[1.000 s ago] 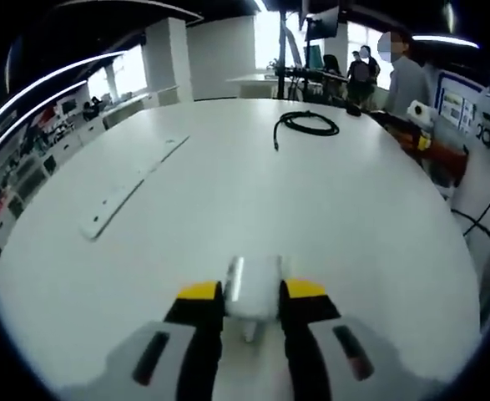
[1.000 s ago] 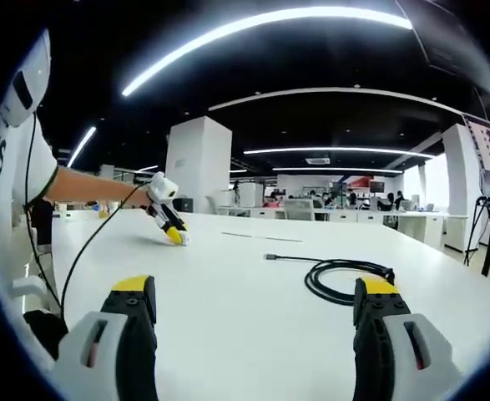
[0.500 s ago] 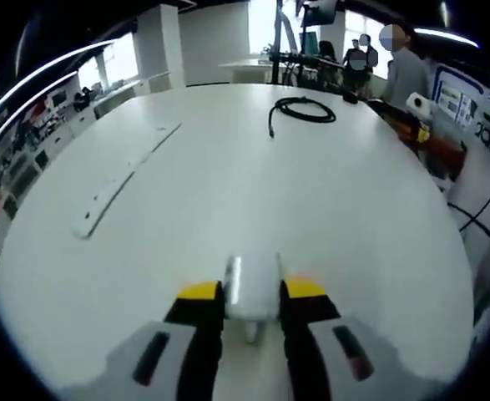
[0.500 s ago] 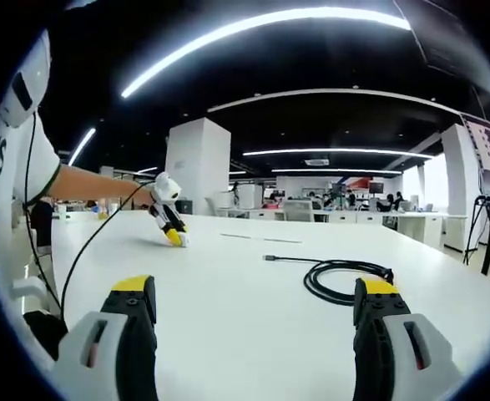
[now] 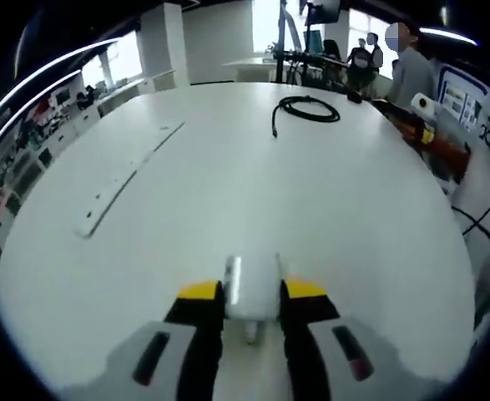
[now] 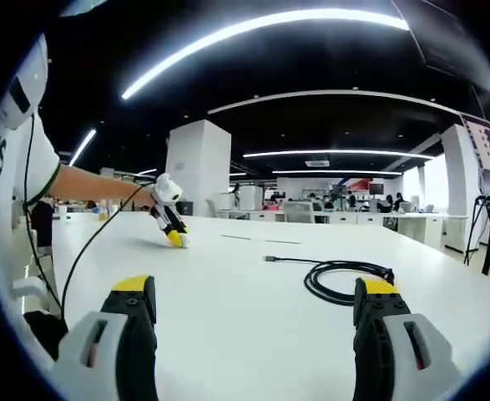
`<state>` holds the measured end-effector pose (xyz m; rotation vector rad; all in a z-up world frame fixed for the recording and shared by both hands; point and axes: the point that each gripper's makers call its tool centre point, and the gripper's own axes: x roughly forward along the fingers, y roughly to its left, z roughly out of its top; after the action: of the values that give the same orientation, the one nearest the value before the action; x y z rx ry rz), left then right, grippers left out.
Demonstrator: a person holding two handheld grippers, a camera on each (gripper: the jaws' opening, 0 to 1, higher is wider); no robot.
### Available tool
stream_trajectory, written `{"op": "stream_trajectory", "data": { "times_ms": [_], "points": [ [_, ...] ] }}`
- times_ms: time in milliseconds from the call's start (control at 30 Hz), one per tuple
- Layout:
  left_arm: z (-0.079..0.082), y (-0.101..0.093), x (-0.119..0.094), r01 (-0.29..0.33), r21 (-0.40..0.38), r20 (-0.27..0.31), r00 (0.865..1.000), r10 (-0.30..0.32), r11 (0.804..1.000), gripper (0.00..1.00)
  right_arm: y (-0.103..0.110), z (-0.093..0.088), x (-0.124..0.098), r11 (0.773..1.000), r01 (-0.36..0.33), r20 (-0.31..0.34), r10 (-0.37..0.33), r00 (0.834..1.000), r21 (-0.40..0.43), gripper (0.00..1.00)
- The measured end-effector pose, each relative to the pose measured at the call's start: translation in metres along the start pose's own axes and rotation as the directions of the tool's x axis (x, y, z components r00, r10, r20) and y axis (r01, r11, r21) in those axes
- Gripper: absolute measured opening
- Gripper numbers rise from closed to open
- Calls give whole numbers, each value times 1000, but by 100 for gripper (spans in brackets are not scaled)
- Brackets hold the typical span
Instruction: Plug the desk Type‑C cable into the charger adapter.
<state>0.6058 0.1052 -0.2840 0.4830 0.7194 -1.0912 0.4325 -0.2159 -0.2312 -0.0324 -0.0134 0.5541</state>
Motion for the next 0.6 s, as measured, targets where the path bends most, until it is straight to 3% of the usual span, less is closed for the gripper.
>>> {"op": "stream_trajectory", "data": {
  "times_ms": [300,600],
  "points": [
    [4,-13,2,1,1,15,1000,-1,1000,25,0,3,-1,1000,0,8,0,1000,5,100],
    [3,-10,1,1,1,18,1000,-1,1000,25,0,17,-6,1000,14,57,-13,998,-18,98]
  ]
}}
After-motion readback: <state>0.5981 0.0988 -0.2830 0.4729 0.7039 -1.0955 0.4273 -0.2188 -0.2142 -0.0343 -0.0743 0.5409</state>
